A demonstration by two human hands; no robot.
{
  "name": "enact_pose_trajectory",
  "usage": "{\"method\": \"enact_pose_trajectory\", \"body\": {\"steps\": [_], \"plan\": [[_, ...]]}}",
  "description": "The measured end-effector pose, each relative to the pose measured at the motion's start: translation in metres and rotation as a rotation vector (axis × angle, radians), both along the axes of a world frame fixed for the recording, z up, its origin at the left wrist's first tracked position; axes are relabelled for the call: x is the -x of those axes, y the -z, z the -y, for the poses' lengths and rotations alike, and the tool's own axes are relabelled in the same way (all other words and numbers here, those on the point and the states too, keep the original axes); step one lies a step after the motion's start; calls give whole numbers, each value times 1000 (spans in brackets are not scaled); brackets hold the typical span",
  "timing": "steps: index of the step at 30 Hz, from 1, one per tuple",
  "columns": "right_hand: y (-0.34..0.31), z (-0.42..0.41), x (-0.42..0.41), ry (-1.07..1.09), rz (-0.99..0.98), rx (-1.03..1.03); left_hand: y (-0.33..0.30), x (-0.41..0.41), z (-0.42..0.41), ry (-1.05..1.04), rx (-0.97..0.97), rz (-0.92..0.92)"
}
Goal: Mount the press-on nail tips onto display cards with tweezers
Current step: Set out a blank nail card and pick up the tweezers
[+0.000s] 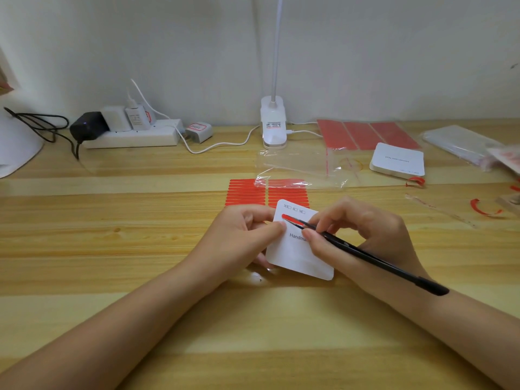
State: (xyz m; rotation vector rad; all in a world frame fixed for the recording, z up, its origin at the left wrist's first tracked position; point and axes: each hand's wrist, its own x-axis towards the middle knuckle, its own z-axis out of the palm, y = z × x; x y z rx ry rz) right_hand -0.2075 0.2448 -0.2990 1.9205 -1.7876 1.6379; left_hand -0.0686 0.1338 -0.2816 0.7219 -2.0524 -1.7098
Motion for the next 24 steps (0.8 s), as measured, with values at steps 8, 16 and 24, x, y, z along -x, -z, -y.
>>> {"method": "enact_pose_trajectory", "body": {"steps": [8,16,24], "plan": [[2,1,1,5,11,-7,-1,0,-1,4,3,0],[2,3,0,18,36,2,-1,0,-1,-11,41,43],[2,2,1,12,-123,38,-3,0,-3,-7,-2,5]]}}
